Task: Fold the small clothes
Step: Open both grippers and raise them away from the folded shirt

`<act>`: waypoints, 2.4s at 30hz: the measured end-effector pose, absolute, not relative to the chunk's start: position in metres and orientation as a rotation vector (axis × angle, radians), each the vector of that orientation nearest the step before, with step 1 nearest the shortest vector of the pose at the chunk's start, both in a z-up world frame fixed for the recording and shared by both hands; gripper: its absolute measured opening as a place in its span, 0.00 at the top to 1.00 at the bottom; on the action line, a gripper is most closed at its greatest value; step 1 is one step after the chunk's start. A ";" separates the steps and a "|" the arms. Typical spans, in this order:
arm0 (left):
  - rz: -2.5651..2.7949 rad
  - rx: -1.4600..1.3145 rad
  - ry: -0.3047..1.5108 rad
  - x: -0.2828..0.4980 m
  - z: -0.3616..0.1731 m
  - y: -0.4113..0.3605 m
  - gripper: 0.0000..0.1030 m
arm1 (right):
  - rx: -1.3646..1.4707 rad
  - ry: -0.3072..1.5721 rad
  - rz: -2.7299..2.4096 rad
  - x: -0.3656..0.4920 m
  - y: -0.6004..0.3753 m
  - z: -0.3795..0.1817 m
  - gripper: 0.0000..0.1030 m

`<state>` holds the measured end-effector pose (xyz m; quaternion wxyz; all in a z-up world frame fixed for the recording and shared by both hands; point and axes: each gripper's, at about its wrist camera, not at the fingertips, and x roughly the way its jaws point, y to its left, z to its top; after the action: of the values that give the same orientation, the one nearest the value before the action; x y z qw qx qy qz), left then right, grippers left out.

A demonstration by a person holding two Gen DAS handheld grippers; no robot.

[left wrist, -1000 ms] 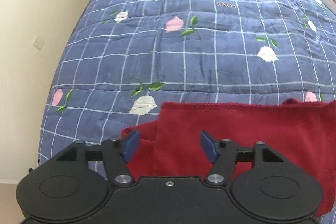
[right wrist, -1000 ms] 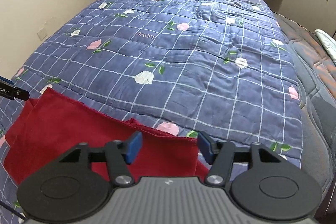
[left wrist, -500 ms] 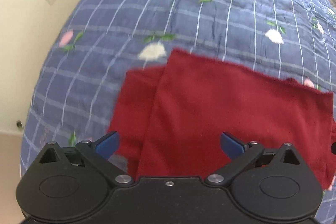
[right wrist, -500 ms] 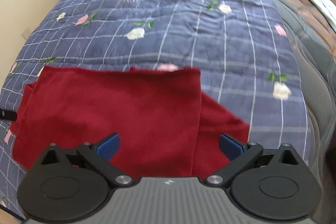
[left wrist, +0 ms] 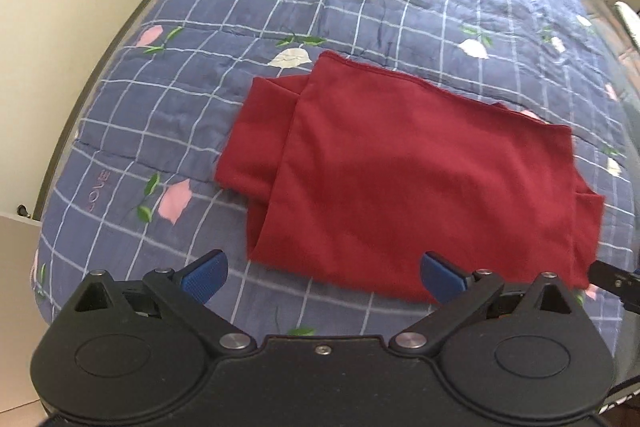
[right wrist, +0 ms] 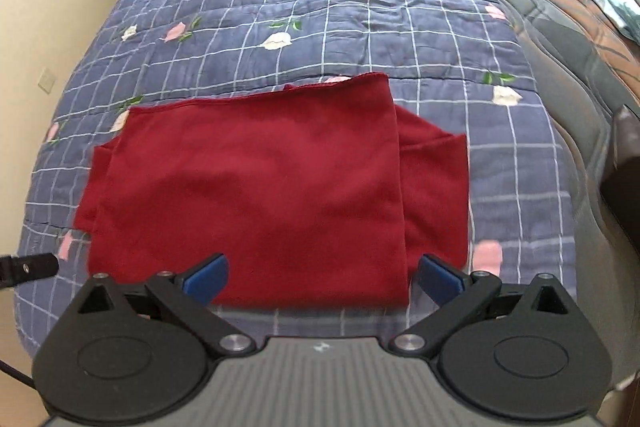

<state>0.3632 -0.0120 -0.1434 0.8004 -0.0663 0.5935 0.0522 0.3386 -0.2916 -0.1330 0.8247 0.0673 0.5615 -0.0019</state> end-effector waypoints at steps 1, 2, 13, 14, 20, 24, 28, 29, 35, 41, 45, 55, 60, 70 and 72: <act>0.106 -0.144 1.260 0.354 -0.137 -0.011 0.01 | 0.144 1.185 -0.008 0.331 -0.289 -0.126 0.00; 0.101 -0.147 1.249 0.344 -0.132 -0.009 0.01 | 0.146 1.172 -0.011 0.321 -0.286 -0.117 0.00; 0.084 -0.159 1.166 0.233 -0.088 0.013 0.01 | 0.056 1.029 0.003 0.219 -0.249 -0.049 0.00; 0.085 -0.156 1.161 0.224 -0.086 0.015 0.01 | 0.051 1.030 0.002 0.212 -0.247 -0.048 0.00; 0.123 -0.174 1.197 0.187 -0.085 0.027 0.01 | 0.093 1.029 0.026 0.182 -0.250 -0.043 0.00; 0.145 -0.134 1.199 0.175 -0.075 0.024 0.01 | 0.102 0.988 0.042 0.175 -0.262 -0.037 0.00; 0.158 -0.073 1.140 0.170 -0.050 0.004 0.01 | 0.107 0.928 0.055 0.166 -0.284 -0.029 0.00; 0.159 -0.056 1.127 0.169 -0.043 -0.002 0.01 | 0.105 0.911 0.059 0.164 -0.291 -0.025 0.00; 0.141 -0.089 1.050 0.164 0.003 -0.046 0.01 | 0.119 0.781 0.066 0.152 -0.348 0.010 0.00; 0.175 -0.090 0.945 0.153 0.045 -0.098 0.01 | 0.118 0.743 0.101 0.159 -0.392 0.033 0.00; 0.200 -0.096 0.903 0.144 0.066 -0.124 0.01 | 0.118 0.741 0.150 0.166 -0.403 0.042 0.00; 0.294 -0.060 0.840 0.129 0.098 -0.161 0.01 | 0.066 0.769 0.258 0.181 -0.404 0.047 0.00; 0.309 -0.069 0.854 0.128 0.098 -0.168 0.01 | 0.058 0.796 0.263 0.184 -0.405 0.047 0.00; 0.277 -0.068 0.912 0.144 0.086 -0.167 0.01 | 0.042 0.843 0.224 0.195 -0.400 0.044 0.00; 0.266 -0.071 0.927 0.150 0.081 -0.164 0.01 | 0.018 0.859 0.211 0.200 -0.393 0.044 0.00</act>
<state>0.1495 -0.1641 0.0812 0.8854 -0.0340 0.4457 0.1277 0.1998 -0.3929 0.0440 0.9038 0.0088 0.4154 0.1022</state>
